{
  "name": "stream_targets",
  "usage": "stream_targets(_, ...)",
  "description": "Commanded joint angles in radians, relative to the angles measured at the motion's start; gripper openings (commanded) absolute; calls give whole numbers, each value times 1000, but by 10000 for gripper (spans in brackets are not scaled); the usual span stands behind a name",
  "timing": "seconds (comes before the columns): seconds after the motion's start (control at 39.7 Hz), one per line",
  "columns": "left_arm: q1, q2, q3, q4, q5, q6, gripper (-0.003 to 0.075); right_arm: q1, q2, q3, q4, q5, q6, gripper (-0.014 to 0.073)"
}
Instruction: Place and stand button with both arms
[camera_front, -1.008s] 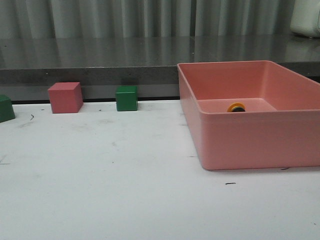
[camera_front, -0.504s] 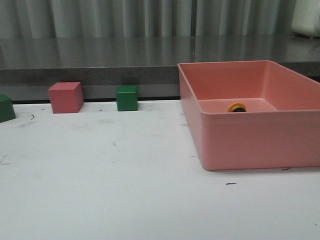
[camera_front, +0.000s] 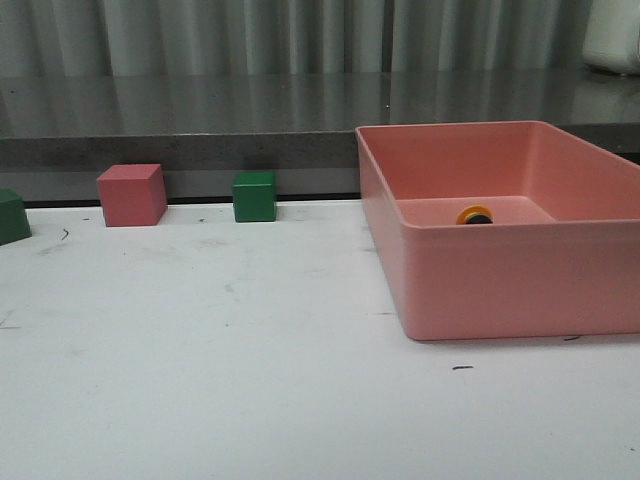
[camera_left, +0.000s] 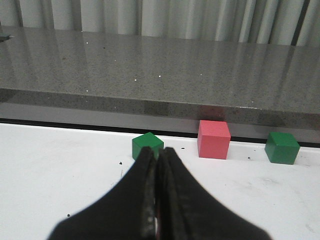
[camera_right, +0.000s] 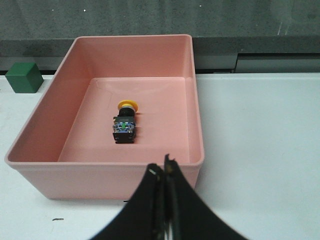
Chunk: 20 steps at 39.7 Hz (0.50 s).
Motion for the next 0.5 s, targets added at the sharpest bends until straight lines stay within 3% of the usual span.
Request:
stream_targets(0.0, 2, 15, -40, -2, -91, -2, 52, -7, 11, -39, 5, -76, -5, 5)
stream_targets(0.08, 2, 15, -40, -2, -91, -2, 200, -7, 11, -39, 5, -78, -5, 113)
stream_targets(0.25, 2, 15, -40, -2, -89, -2, 654, -7, 11, -39, 5, -78, -5, 514)
stream_targets(0.3, 2, 15, -40, -2, -90, -2, 706, -7, 11, -39, 5, -79, -5, 596)
stream_targets(0.35, 2, 15, -40, -2, -90, -2, 691, -7, 11, -39, 5, -82, -5, 653)
stream_targets(0.48, 2, 15, -40, -2, -90, -2, 654, -7, 11, -39, 9, -131, -5, 650)
